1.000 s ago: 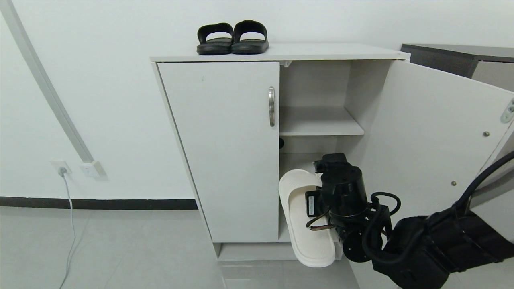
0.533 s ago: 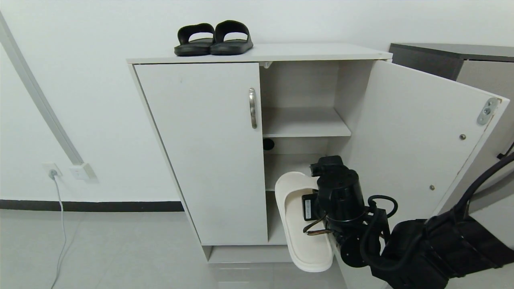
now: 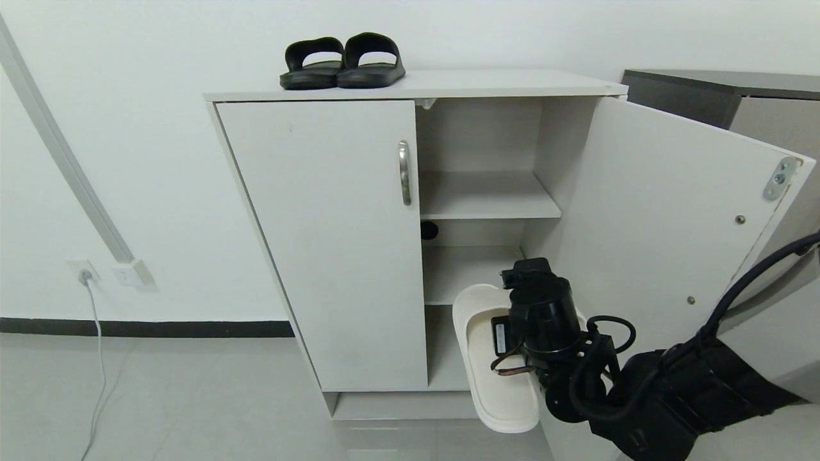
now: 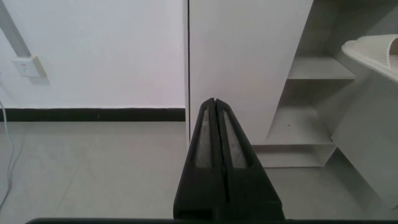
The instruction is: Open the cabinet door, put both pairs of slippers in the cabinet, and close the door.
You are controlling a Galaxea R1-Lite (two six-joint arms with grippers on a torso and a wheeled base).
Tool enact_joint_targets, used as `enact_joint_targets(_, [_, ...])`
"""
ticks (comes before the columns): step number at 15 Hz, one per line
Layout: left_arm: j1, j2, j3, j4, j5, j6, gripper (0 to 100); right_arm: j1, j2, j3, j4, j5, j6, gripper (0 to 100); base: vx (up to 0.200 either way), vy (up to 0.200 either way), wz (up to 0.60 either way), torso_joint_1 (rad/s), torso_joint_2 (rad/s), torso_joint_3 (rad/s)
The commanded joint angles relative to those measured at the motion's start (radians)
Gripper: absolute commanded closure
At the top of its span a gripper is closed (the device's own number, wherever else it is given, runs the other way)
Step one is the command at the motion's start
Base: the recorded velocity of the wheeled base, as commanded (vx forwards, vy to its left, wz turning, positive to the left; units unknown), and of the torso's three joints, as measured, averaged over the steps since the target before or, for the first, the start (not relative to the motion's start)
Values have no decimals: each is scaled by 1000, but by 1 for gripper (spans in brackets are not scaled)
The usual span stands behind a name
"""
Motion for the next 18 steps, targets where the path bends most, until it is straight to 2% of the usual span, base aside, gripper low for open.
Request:
enact_joint_targets(1, [0, 2, 0, 0, 0, 0, 100, -15, 14, 0, -1, 0, 0, 100, 0, 0, 0, 0, 0, 0])
enact_joint_targets(18, [0, 2, 0, 0, 0, -2, 100, -101, 37, -7, 1, 27, -1, 100, 0, 0, 0, 0, 0, 0])
